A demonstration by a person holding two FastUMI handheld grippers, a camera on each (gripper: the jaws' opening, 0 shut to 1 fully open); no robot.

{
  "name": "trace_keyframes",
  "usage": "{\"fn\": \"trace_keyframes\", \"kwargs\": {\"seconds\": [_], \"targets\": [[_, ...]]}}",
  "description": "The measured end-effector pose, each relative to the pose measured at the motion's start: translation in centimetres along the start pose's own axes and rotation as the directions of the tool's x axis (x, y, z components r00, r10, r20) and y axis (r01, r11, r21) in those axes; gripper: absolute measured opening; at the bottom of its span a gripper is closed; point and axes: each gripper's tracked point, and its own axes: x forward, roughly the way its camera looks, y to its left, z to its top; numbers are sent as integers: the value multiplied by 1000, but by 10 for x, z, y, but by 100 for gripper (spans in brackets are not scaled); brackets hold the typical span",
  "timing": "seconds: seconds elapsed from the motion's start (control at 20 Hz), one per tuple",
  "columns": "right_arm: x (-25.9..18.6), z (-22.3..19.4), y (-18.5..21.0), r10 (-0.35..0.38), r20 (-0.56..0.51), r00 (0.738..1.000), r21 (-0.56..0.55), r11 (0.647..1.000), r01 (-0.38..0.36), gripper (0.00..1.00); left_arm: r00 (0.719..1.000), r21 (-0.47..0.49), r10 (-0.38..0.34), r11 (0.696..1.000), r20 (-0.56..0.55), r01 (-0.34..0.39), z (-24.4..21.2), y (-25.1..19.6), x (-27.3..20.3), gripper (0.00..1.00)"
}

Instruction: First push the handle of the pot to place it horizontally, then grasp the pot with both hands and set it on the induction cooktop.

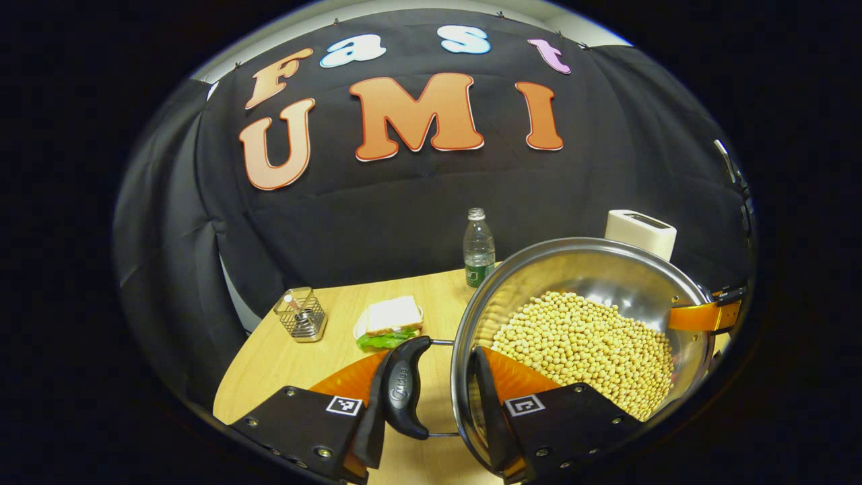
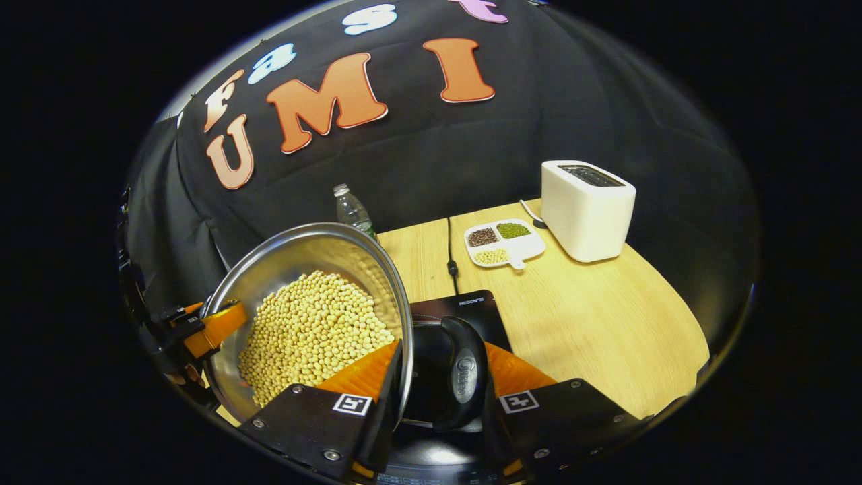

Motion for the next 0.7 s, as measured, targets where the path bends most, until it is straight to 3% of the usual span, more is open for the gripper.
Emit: {"fn": "trace_keyframes", "kwargs": {"seconds": [0.7], "targets": [[-11,-6,3,-40,11,999,27,999,40,54,999,1,-44,999,-7,44,-2,4,5,61]]}}
